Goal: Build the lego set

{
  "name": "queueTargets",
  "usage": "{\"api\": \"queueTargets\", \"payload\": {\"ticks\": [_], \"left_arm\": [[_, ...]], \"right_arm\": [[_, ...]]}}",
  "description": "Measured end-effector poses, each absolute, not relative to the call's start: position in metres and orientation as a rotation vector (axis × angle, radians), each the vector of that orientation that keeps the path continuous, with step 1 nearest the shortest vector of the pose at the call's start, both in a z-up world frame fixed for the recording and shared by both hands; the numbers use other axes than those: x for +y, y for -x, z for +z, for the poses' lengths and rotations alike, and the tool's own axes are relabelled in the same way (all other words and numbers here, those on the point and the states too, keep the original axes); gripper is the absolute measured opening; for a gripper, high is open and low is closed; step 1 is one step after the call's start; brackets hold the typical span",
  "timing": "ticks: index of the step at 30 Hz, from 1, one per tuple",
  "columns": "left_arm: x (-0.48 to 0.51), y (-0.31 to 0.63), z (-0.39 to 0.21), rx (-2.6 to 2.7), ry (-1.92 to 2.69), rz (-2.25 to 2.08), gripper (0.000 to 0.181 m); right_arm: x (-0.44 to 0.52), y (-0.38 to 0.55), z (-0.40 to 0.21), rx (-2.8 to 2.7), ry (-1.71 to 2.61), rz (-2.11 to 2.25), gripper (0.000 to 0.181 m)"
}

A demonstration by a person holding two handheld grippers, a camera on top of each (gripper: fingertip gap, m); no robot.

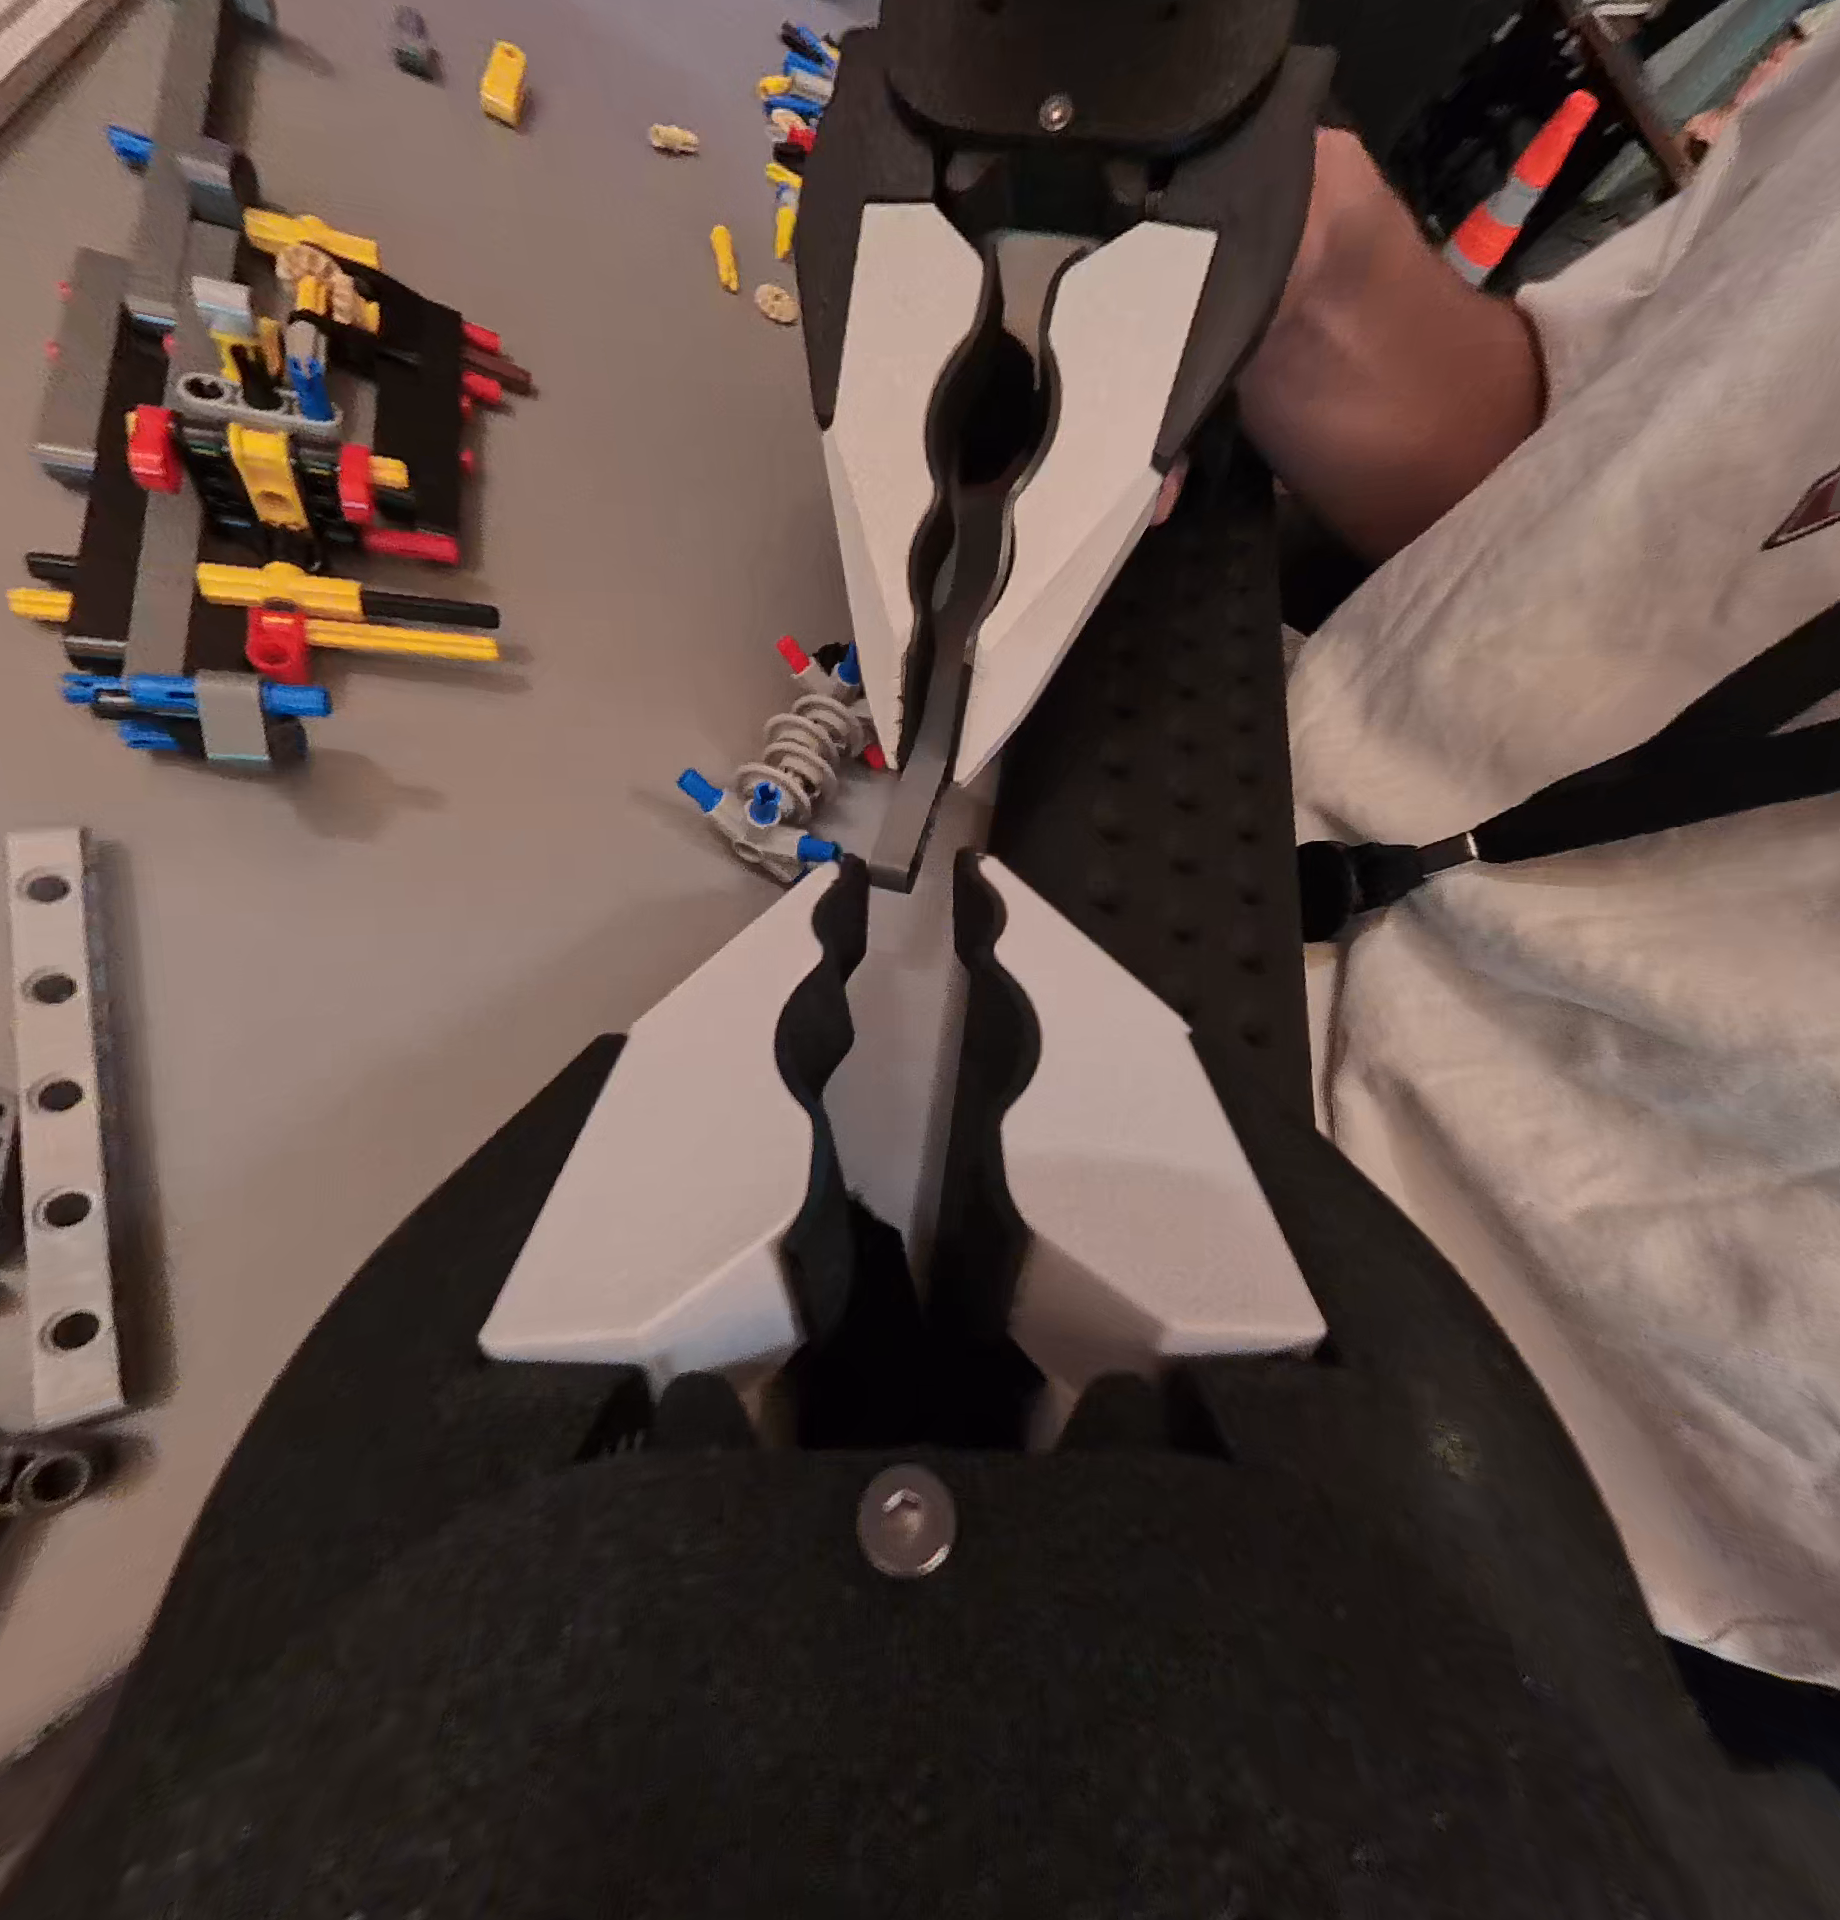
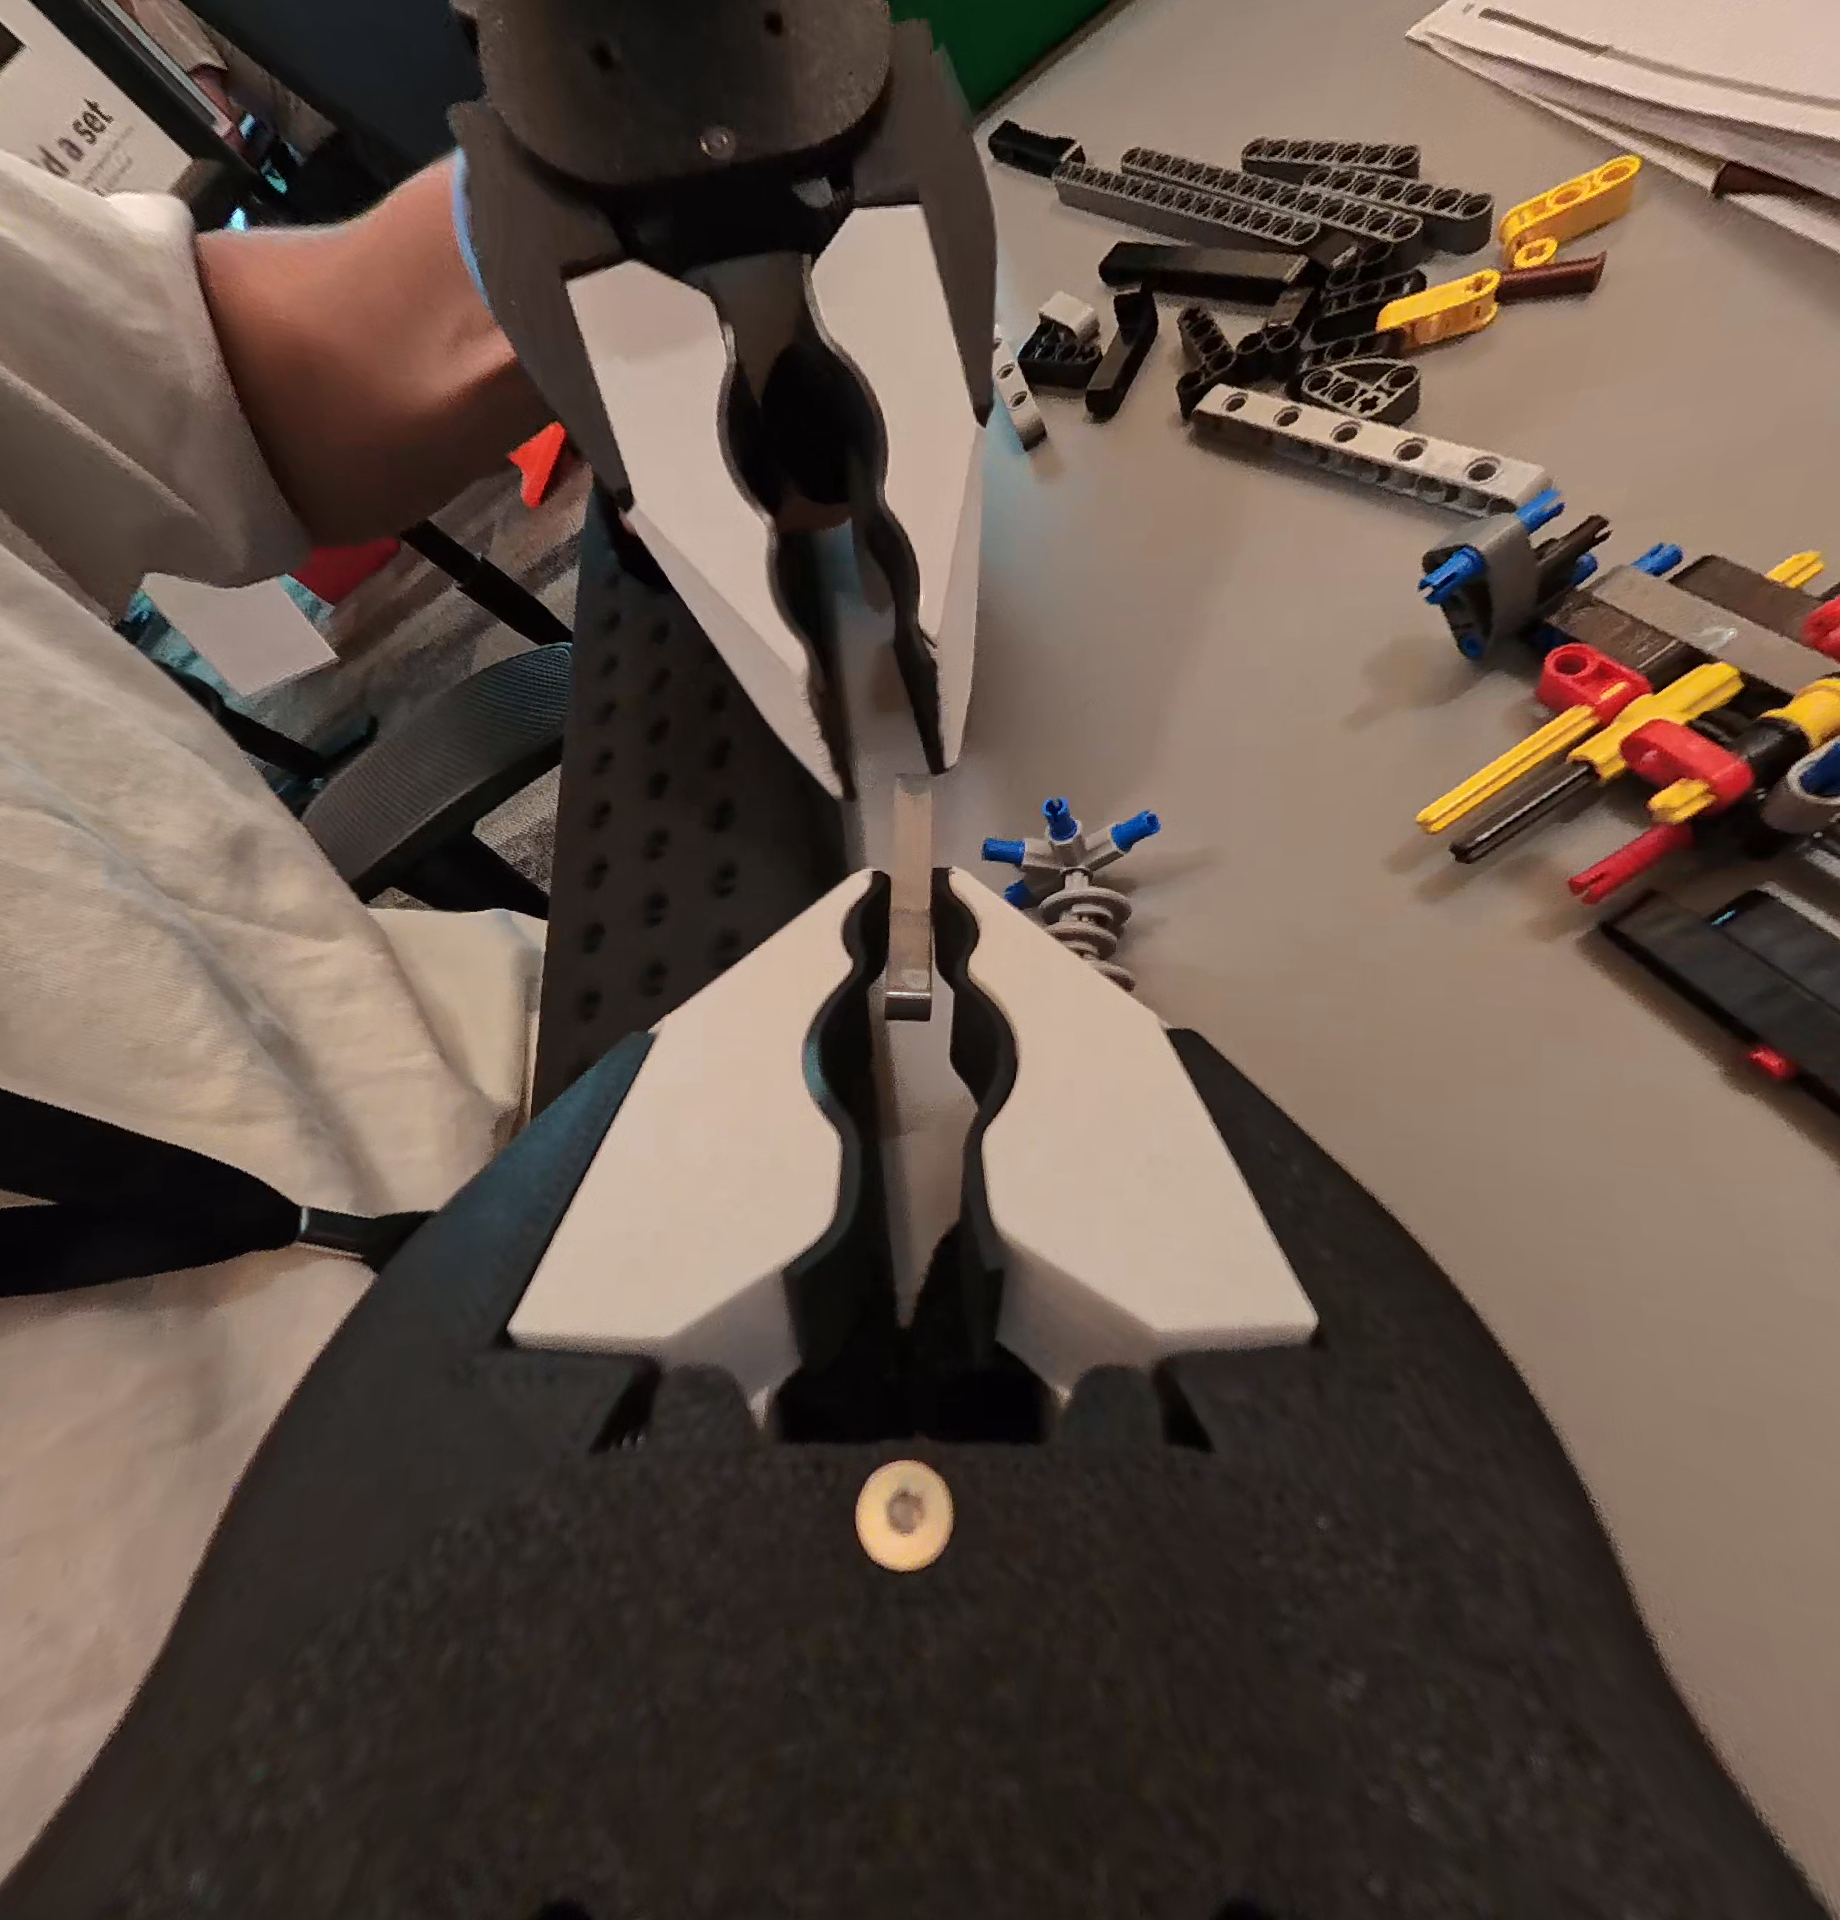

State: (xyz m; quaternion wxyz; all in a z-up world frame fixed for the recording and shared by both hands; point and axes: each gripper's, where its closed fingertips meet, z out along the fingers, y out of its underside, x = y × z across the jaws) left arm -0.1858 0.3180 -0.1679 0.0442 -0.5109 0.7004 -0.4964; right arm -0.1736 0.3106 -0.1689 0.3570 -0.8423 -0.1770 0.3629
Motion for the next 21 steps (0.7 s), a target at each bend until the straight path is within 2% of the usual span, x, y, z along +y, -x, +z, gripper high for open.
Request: {"api": "queueTargets", "payload": {"ticks": [2,10,13,16,18,21], "left_arm": [[0.319,0.183,-0.169,2.149,1.532,-1.519,0.007],[0.319,0.187,-0.178,2.214,1.542,-1.589,0.005],[0.324,0.187,-0.18,2.204,1.565,-1.615,0.0],[0.324,0.184,-0.178,2.224,1.524,-1.636,0.0],[0.323,0.182,-0.179,2.265,1.487,-1.604,0.0],[0.324,0.184,-0.178,2.304,1.46,-1.585,0.0]], "right_arm": [[0.31,0.174,-0.168,-0.449,2.162,0.95,0.006],[0.313,0.173,-0.169,-0.487,2.16,0.848,0.01],[0.324,0.161,-0.163,-0.488,2.159,0.676,0.032],[0.325,0.159,-0.179,-0.488,2.29,0.669,0.065],[0.328,0.163,-0.186,-0.499,2.31,0.707,0.067],[0.33,0.164,-0.19,-0.541,2.323,0.701,0.056]]}}
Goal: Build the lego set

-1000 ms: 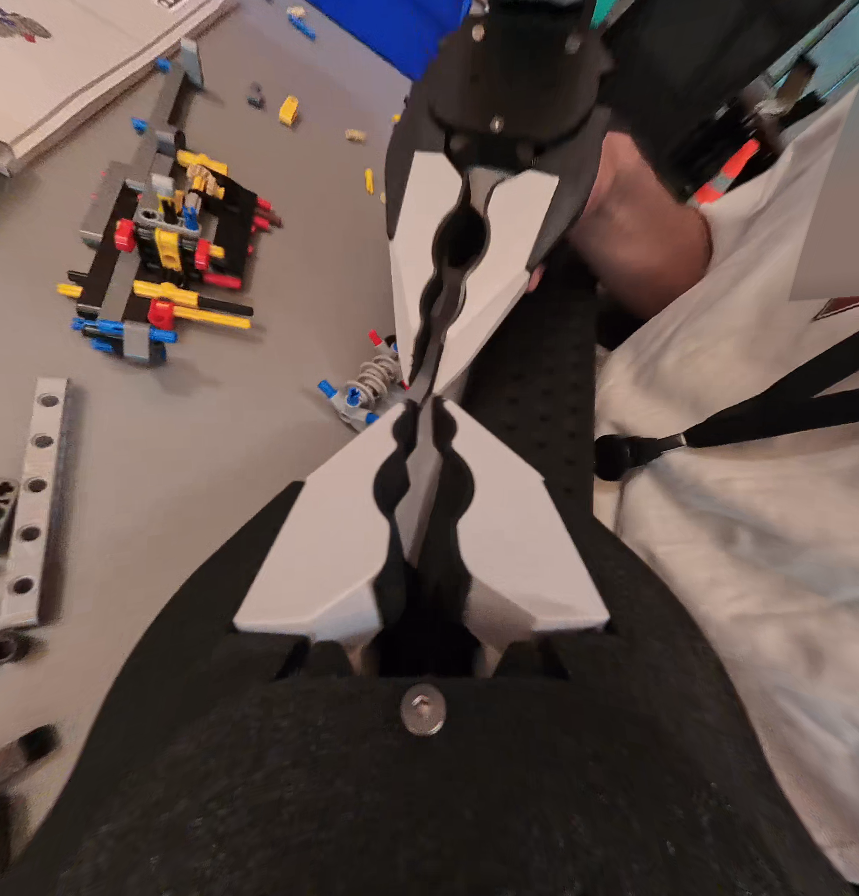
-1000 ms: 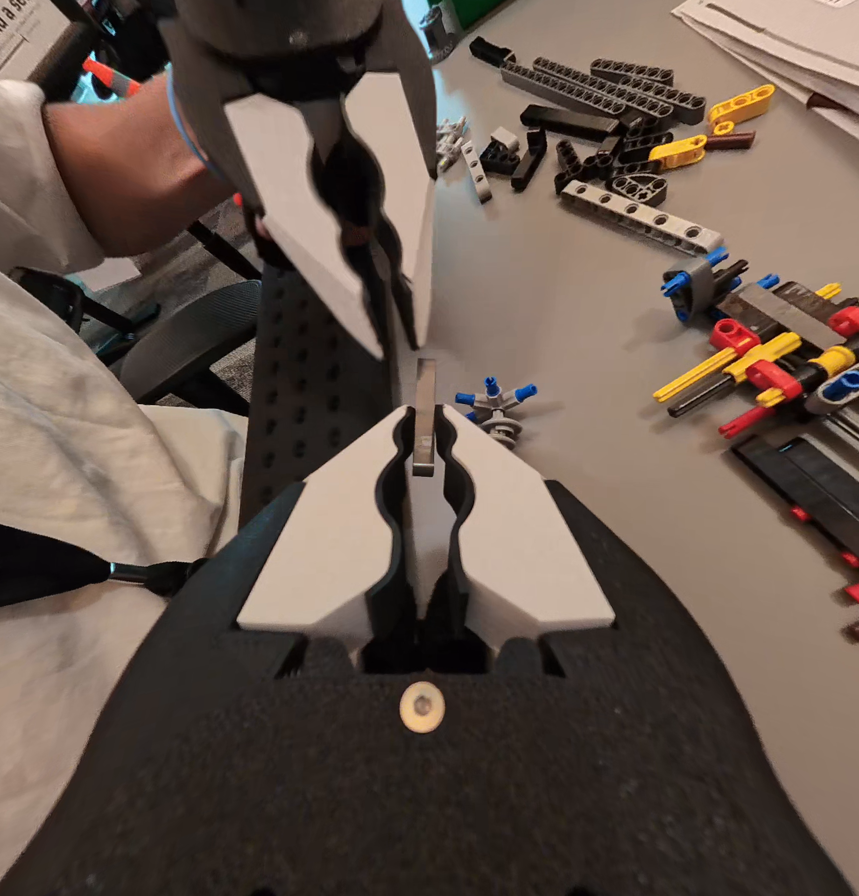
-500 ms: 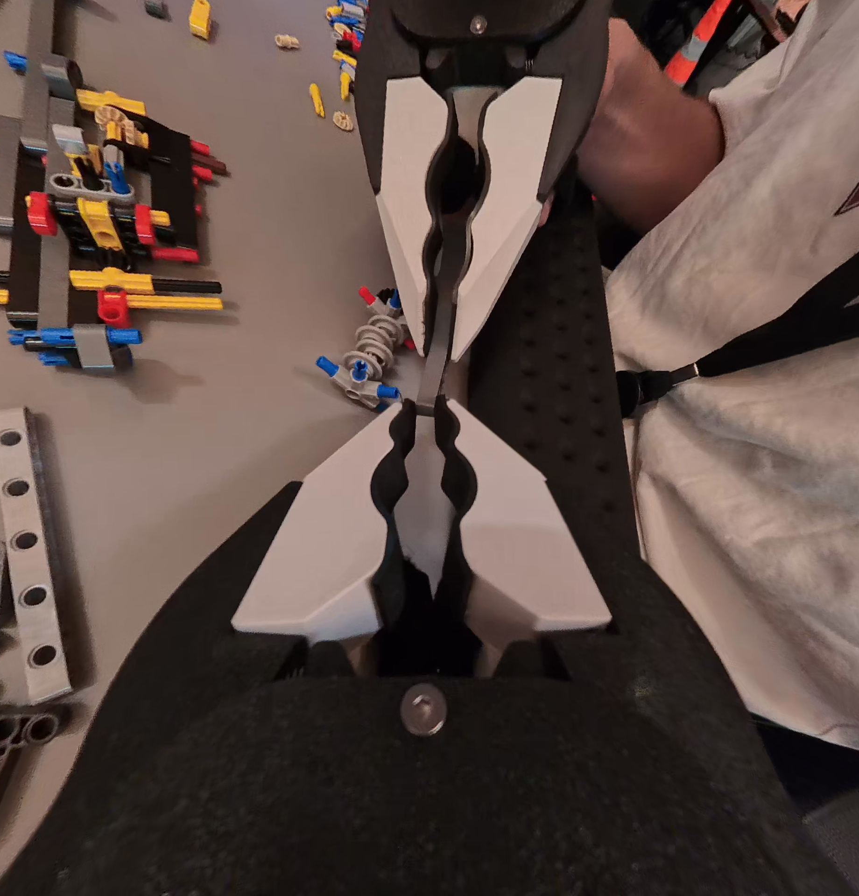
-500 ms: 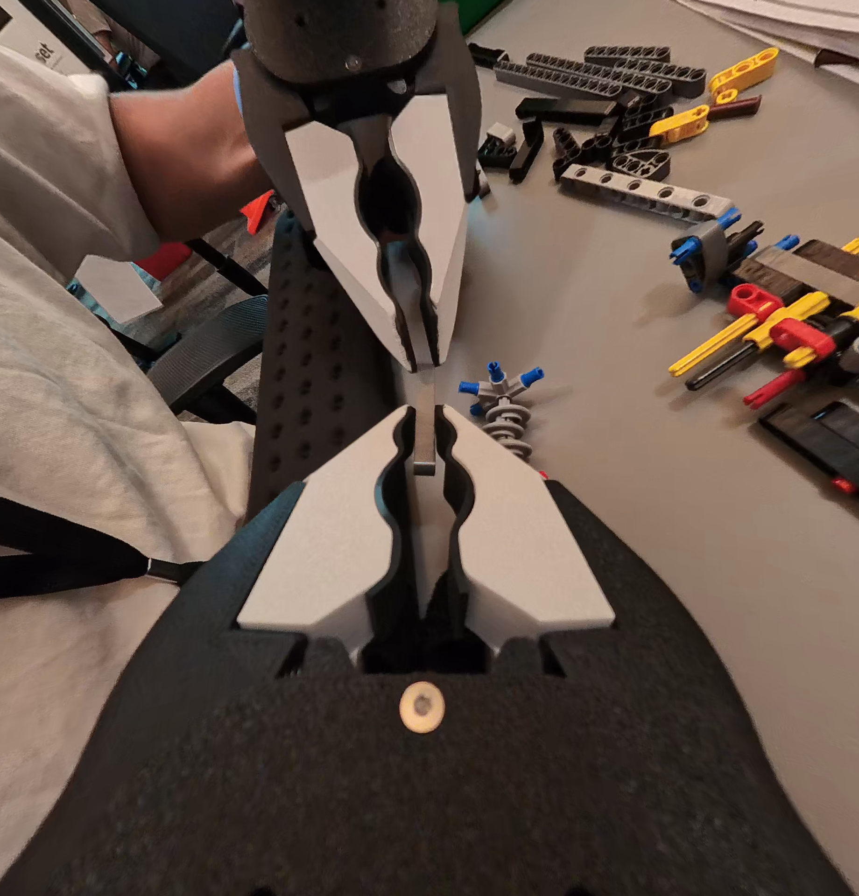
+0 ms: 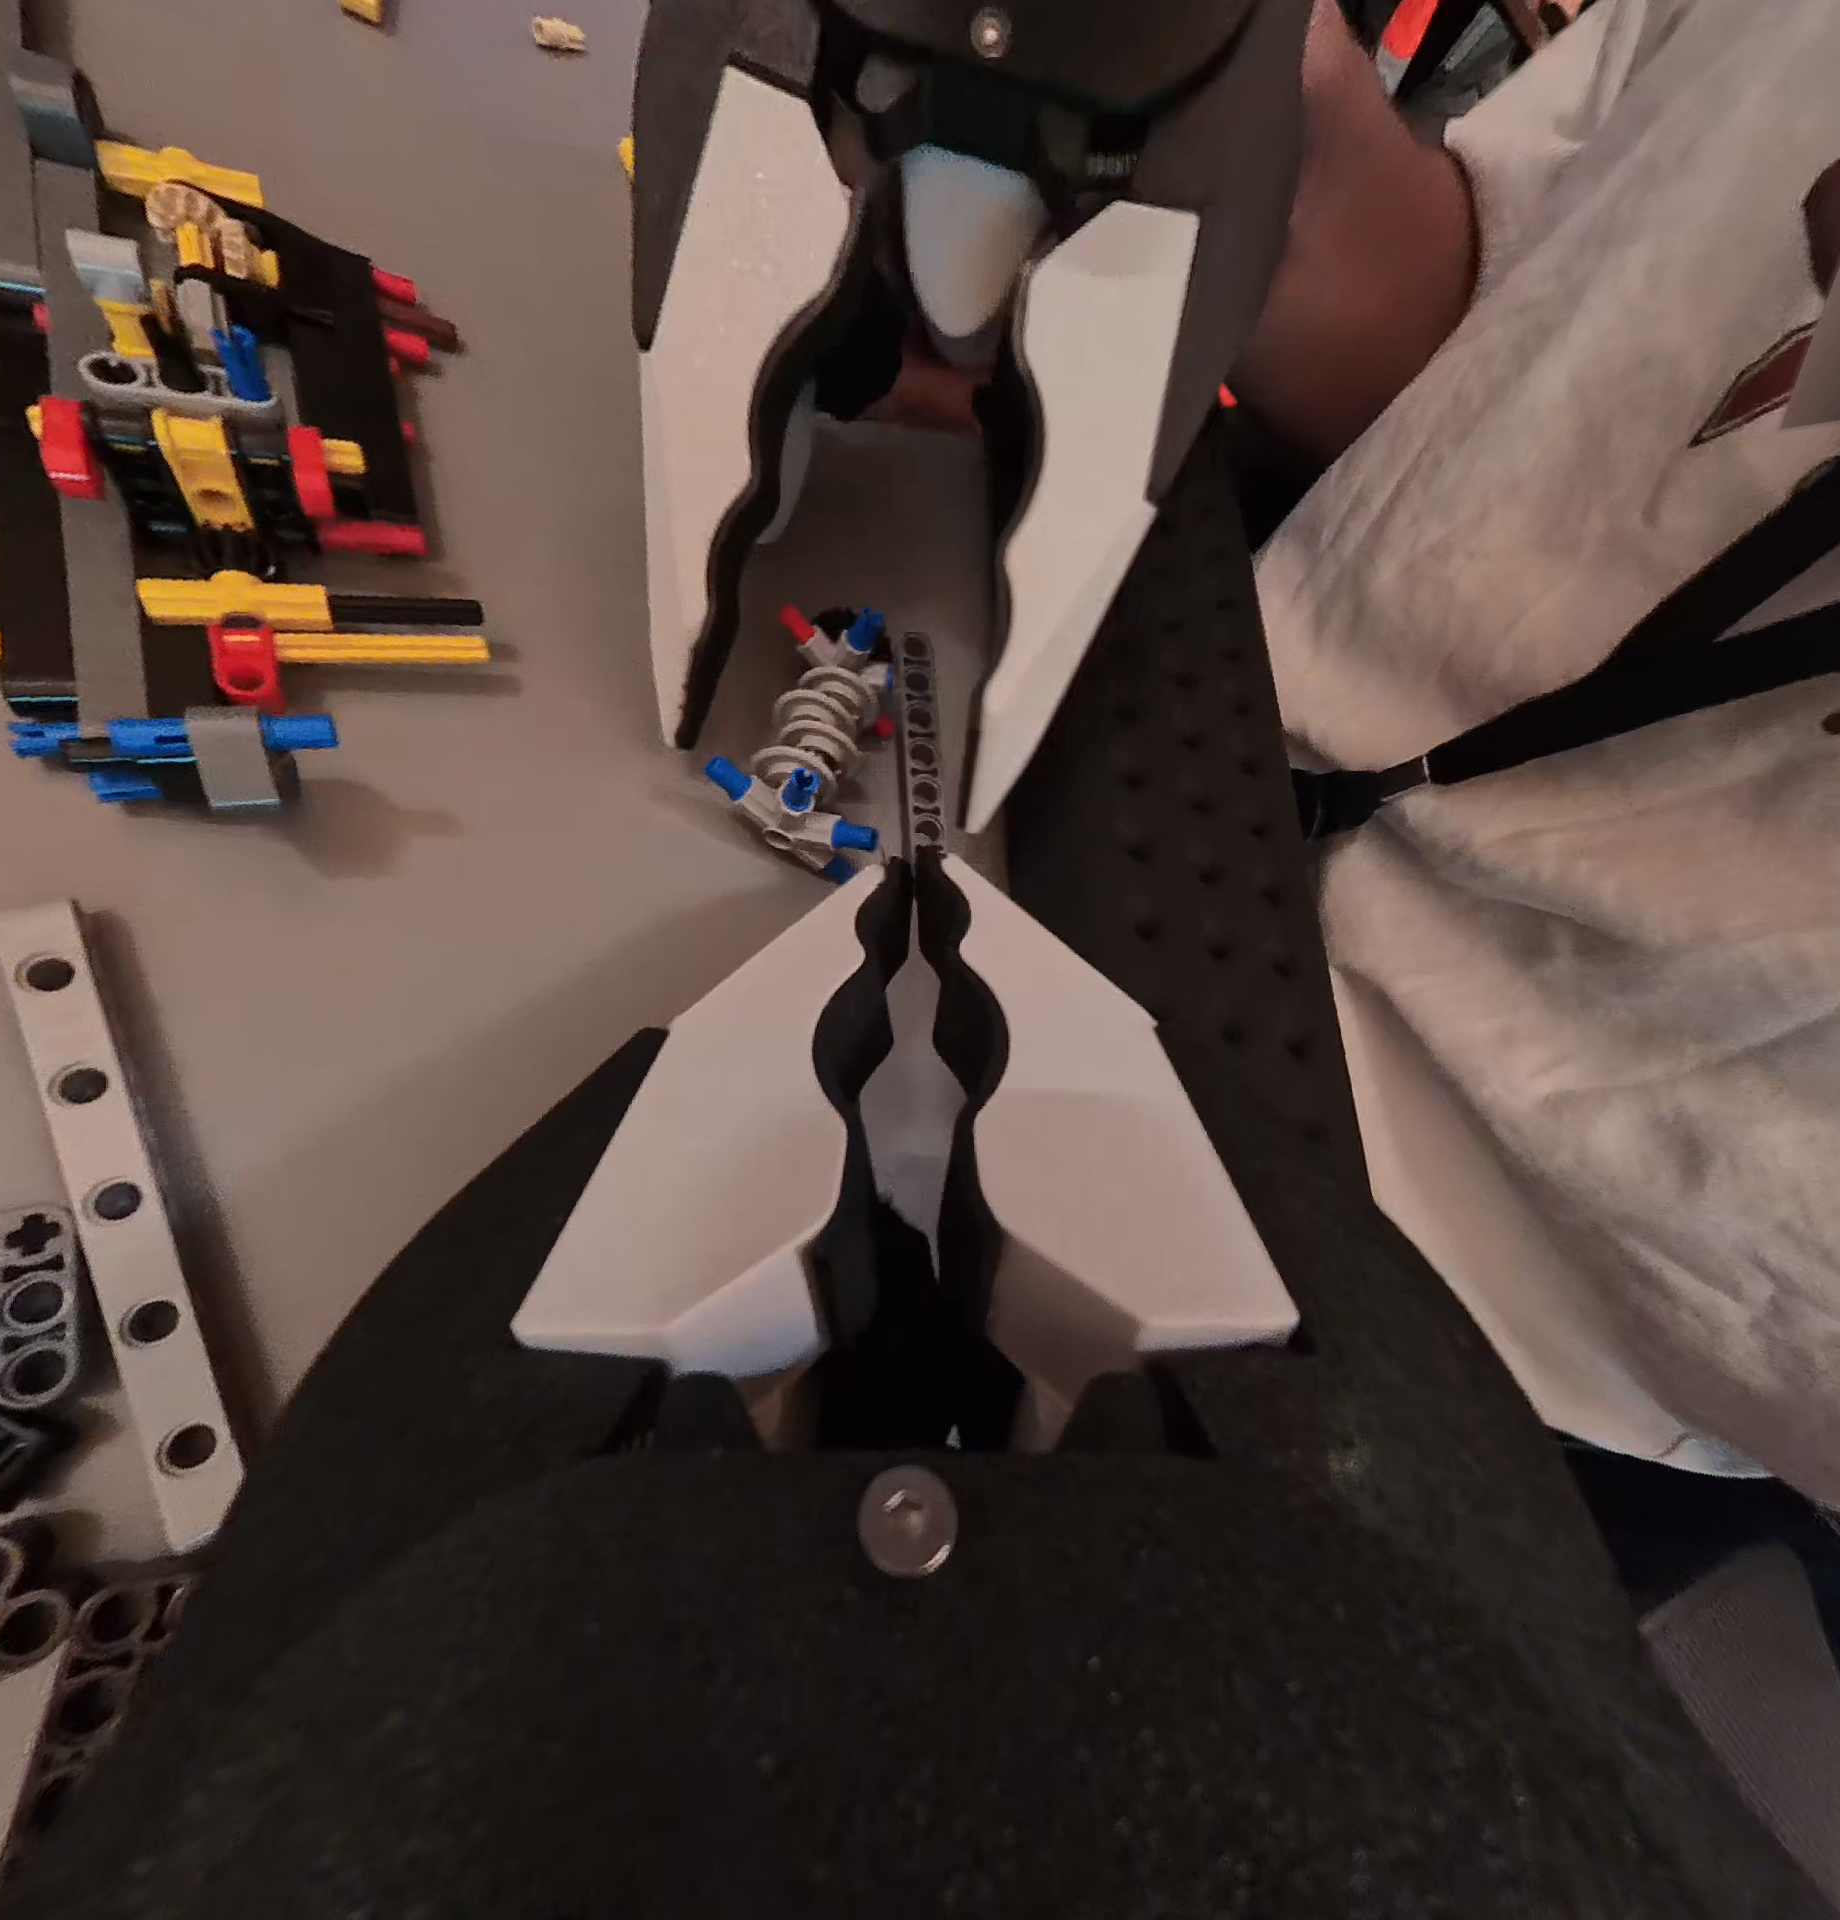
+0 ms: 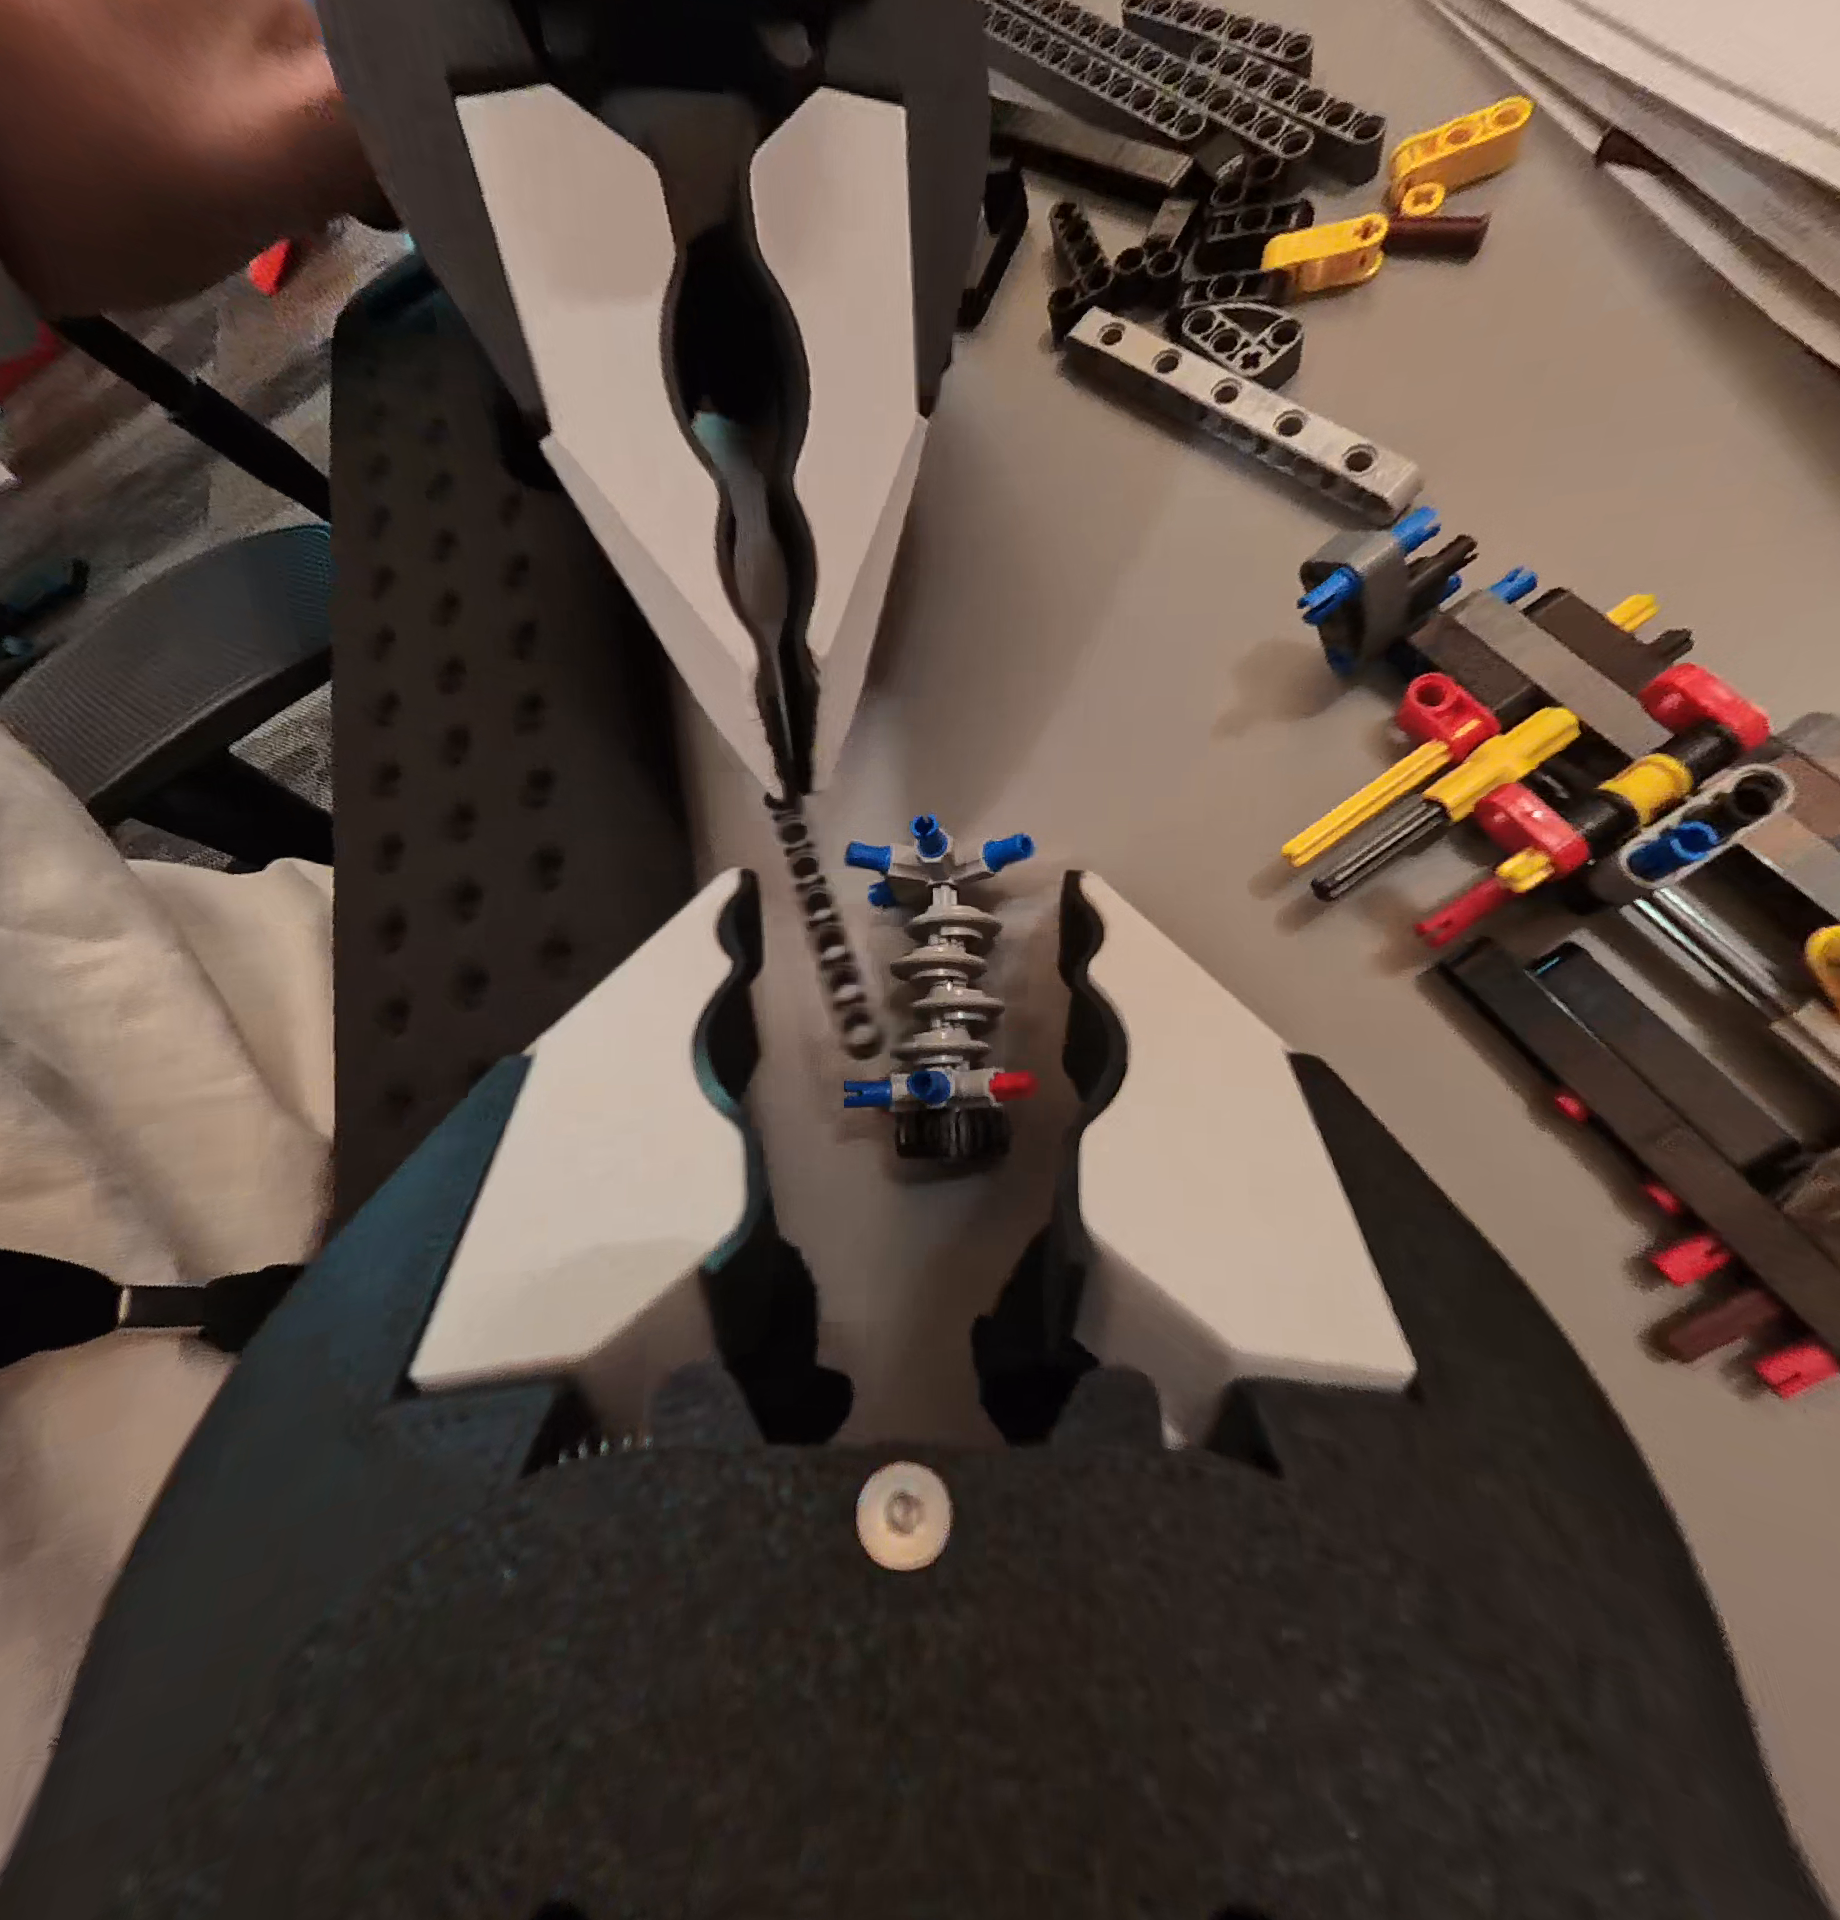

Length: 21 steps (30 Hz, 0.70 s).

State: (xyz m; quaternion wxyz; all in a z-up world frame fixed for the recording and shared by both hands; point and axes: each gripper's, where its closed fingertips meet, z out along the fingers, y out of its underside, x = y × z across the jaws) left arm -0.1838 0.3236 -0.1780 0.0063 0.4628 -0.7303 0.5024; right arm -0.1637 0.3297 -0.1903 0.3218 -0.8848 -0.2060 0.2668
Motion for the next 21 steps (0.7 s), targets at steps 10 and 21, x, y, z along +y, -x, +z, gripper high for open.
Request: {"api": "queueTargets", "payload": {"ticks": [10,21], "left_arm": [[0.317,0.184,-0.171,-2.415,-1.375,1.54,0.0],[0.324,0.178,-0.174,-2.911,-1.475,1.369,0.018]], "right_arm": [[0.311,0.177,-0.164,-0.828,2.141,0.554,0.024],[0.32,0.165,-0.18,-1.011,2.131,0.131,0.006]]}}
